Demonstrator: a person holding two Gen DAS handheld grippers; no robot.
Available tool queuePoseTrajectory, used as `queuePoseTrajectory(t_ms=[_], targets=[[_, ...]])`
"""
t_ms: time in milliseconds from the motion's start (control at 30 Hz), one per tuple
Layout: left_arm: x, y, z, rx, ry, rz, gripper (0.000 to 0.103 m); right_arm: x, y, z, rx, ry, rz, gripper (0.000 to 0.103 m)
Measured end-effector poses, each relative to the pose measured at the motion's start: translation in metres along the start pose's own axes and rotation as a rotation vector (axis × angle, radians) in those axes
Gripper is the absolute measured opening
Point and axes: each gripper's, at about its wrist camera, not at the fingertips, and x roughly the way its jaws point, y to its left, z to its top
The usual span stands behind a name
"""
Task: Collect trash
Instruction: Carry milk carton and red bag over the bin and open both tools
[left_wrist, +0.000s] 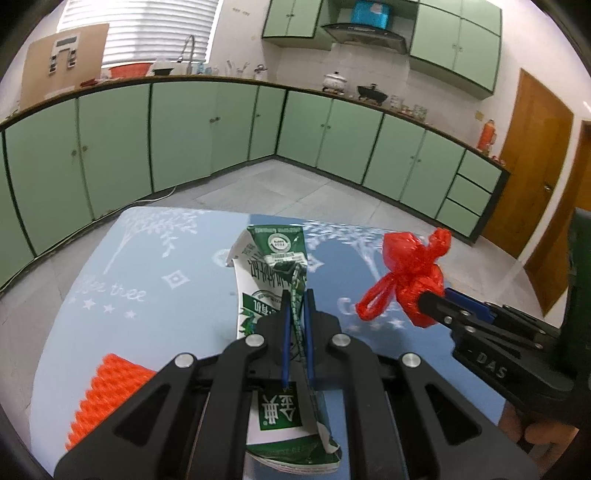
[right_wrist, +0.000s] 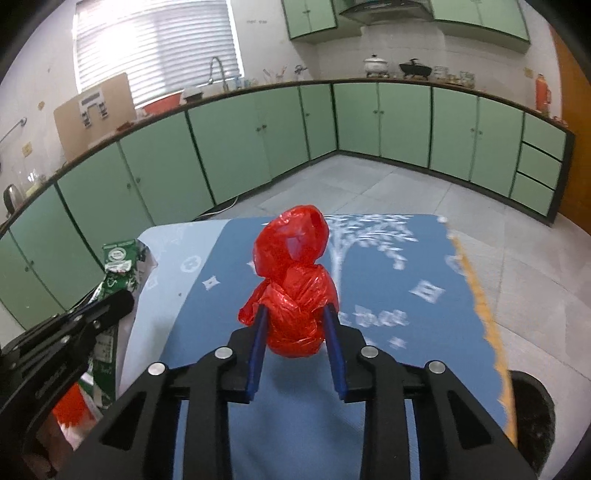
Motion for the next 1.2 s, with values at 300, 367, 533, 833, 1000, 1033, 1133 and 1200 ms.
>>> queuePoseTrajectory(t_ms=[300,367,533,833,1000,1033,1133,1200], targets=[[-0.023,-0.070,-0.017,0.065,0.004,-0.114,0.005,-0.073,-0.061,-0.019,0.076,-0.043,-0.087,0.022],[-0.025,-0.085,-0.022,0.082,0.011,-0.139,0.005,-0.086,-0.072,-0.024,0.087,-0.052,-0.102,0.020],[-0.027,-0.133,-0.036,0.124,0.042,-0.219,0.005,-0.125,-0.101,-0.041,0.107,-0.074,-0.130,0.015],[-0.026,-0.220,-0.061,0.217,0.076,-0.347,0.005,-0.178,-0.166,-0.070,0.184,-0.103,-0.233,0.013],[-0.018,-0.264,-0.074,0.252,0.102,-0.410,0.005,-0.195,-0.211,-0.095,0.245,-0.090,-0.311,0.013],[-0.015,-0.274,-0.077,0.259,0.110,-0.424,0.005,-0.196,-0.219,-0.100,0.257,-0.085,-0.323,0.013],[-0.004,-0.299,-0.084,0.276,0.138,-0.456,0.005,-0.198,-0.241,-0.113,0.287,-0.065,-0.353,0.013],[0.002,-0.314,-0.089,0.292,0.153,-0.471,0.005,-0.197,-0.254,-0.121,0.306,-0.055,-0.367,0.013]])
